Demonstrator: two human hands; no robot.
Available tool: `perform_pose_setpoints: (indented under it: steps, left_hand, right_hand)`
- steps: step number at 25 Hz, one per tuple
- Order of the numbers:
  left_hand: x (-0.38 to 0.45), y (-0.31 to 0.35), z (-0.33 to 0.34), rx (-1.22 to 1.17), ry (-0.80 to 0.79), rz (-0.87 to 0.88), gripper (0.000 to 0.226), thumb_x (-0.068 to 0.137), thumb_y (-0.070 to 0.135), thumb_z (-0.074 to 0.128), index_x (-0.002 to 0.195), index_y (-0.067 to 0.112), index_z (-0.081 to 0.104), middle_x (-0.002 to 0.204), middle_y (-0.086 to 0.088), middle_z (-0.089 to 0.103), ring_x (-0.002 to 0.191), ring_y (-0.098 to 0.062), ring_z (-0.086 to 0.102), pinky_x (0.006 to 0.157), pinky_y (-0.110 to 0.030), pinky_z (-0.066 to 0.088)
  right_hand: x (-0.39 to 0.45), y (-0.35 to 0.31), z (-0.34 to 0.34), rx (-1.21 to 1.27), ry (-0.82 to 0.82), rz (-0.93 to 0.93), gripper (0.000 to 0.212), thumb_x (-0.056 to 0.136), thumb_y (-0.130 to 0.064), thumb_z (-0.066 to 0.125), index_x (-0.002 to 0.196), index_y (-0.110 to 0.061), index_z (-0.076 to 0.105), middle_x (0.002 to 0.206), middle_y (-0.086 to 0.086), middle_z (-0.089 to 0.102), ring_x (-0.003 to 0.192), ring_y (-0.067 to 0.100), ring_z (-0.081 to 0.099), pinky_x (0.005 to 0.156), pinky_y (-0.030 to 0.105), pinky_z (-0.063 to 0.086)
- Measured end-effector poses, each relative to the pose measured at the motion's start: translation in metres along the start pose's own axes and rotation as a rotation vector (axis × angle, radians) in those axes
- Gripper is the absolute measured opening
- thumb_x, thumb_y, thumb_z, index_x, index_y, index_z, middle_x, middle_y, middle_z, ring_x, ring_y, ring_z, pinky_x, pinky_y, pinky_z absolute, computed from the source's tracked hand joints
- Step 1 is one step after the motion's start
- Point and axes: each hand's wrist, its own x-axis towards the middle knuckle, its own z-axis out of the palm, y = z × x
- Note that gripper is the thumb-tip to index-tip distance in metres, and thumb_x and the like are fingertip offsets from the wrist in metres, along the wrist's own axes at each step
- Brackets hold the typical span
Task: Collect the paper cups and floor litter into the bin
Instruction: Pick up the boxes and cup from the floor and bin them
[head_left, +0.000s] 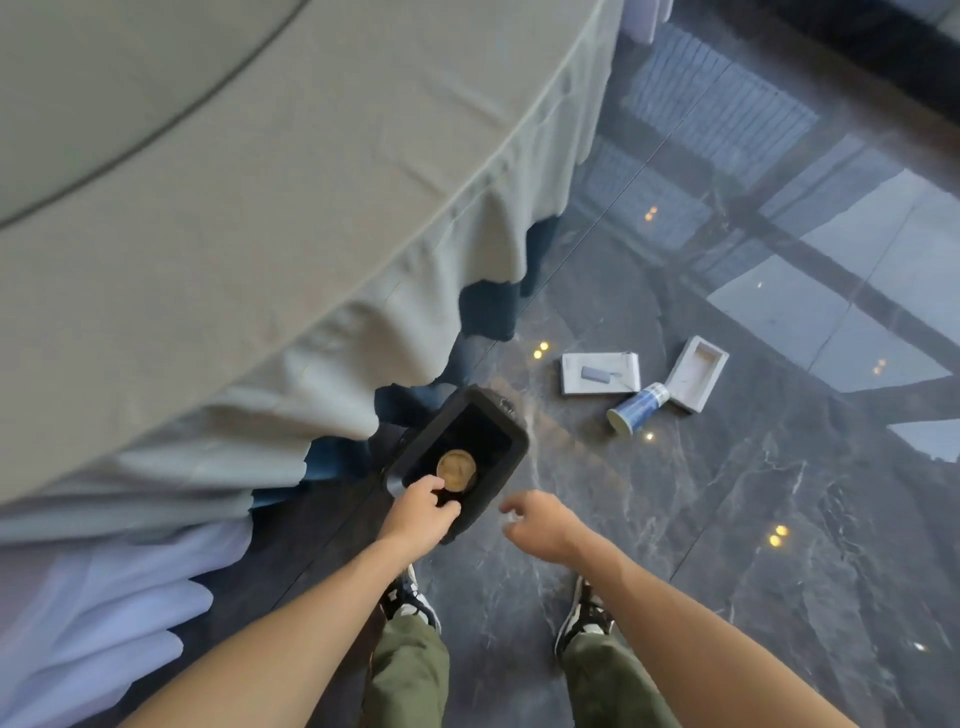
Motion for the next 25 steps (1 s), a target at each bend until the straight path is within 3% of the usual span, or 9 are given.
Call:
perform_pose_setpoints:
  steps: [4, 9, 12, 16, 19, 25]
  left_hand:
    - [-0.077, 0.091, 0.006, 0.227, 0.048, 0.169, 0.058, 0.096, 0.035, 0.068, 0.148, 0.019, 0.051, 0.146, -0.004, 0.059, 0.137, -0.024, 0.055, 0.109, -0.036, 0.045]
    - [-0.133, 0.211, 0.024, 0.361, 0.051, 0.295, 0.080, 0.093, 0.048, 0.067, 0.160, 0.023, 0.034, 0.160, -0.003, 0.043, 0.140, -0.026, 0.050, 0.113, -0.043, 0.045]
    - [-0.145, 0.273, 0.046, 0.484, 0.120, 0.433, 0.087, 0.094, 0.053, 0.064, 0.164, 0.022, 0.023, 0.169, -0.005, 0.029, 0.153, -0.027, 0.033, 0.122, -0.045, 0.033]
    - [-0.133, 0.336, 0.070, 0.584, 0.133, 0.517, 0.094, 0.094, 0.057, 0.060, 0.166, 0.025, 0.008, 0.173, -0.012, 0.013, 0.158, -0.031, 0.019, 0.123, -0.045, 0.023]
    - [-0.113, 0.365, 0.085, 0.533, 0.099, 0.536, 0.100, 0.092, 0.059, 0.062, 0.165, 0.030, 0.000, 0.173, -0.016, 0.007, 0.159, -0.032, 0.013, 0.125, -0.046, 0.018]
    - [-0.037, 0.404, 0.110, 0.549, 0.097, 0.541, 0.103, 0.089, 0.063, 0.062, 0.164, 0.037, -0.003, 0.171, -0.020, 0.013, 0.158, -0.034, 0.016, 0.123, -0.047, 0.022]
  right_hand:
    - [-0.082, 0.035, -0.079, -0.118, 0.097, -0.049, 0.051, 0.092, -0.024, 0.058, 0.143, -0.015, 0.056, 0.144, 0.010, 0.056, 0.138, 0.024, 0.046, 0.111, 0.032, 0.037]
    - [-0.156, 0.078, -0.174, -0.139, 0.284, -0.056, 0.049, 0.087, -0.037, 0.059, 0.133, -0.019, 0.059, 0.136, 0.010, 0.055, 0.128, 0.034, 0.053, 0.102, 0.042, 0.047]
    - [-0.176, 0.101, -0.222, -0.135, 0.426, -0.053, 0.044, 0.087, -0.039, 0.055, 0.125, -0.017, 0.060, 0.133, 0.010, 0.058, 0.124, 0.035, 0.053, 0.098, 0.043, 0.048]
    - [-0.179, 0.129, -0.274, -0.086, 0.579, -0.040, 0.054, 0.089, -0.037, 0.055, 0.139, -0.016, 0.052, 0.141, 0.012, 0.050, 0.132, 0.037, 0.046, 0.102, 0.046, 0.043]
    - [-0.171, 0.148, -0.301, -0.077, 0.712, -0.001, 0.066, 0.090, -0.039, 0.061, 0.148, -0.014, 0.041, 0.162, 0.021, 0.024, 0.147, 0.042, 0.029, 0.111, 0.049, 0.038]
    - [-0.118, 0.189, -0.336, -0.071, 0.810, 0.065, 0.073, 0.090, -0.043, 0.062, 0.153, -0.018, 0.034, 0.165, 0.021, 0.014, 0.150, 0.040, 0.020, 0.117, 0.049, 0.030]
